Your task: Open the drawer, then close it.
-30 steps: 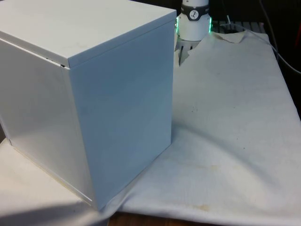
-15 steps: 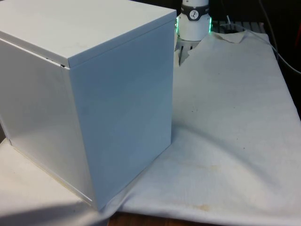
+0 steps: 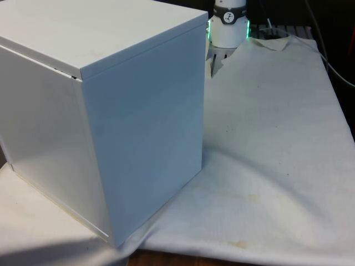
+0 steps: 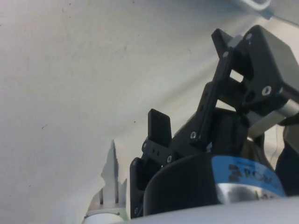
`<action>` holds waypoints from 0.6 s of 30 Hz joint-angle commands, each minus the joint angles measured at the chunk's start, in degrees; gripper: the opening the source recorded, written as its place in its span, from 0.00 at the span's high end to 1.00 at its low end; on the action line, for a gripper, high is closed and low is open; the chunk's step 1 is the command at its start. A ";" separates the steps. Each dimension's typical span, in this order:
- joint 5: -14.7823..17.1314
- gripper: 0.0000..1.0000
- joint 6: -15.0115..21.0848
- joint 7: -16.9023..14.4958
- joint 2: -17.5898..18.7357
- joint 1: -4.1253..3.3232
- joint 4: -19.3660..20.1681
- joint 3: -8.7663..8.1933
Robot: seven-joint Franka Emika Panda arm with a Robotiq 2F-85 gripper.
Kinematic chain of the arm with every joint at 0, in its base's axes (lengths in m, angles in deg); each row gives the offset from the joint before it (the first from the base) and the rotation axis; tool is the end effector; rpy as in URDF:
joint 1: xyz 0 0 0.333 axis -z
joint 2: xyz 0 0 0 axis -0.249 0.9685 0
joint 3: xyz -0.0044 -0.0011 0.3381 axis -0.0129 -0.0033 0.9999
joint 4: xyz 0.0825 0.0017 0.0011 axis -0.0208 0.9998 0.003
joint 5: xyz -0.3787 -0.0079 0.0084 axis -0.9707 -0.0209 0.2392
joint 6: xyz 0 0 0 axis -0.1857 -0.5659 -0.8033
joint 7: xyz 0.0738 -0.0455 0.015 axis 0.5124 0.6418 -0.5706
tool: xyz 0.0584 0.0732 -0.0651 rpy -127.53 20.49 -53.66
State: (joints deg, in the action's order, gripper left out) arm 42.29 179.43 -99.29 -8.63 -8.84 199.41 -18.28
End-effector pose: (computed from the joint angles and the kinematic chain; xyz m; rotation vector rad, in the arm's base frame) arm 0.5082 -0.0925 0.5013 2.5036 1.4704 0.1996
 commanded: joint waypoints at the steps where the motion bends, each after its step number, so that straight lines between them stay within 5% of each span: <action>1: -1.03 0.00 1.26 0.00 0.11 0.17 0.17 -0.06; 18: -6.36 0.00 6.13 1.66 0.92 0.29 1.09 -0.63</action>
State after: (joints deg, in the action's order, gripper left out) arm 36.85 184.65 -98.14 -8.00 -8.78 200.55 -19.03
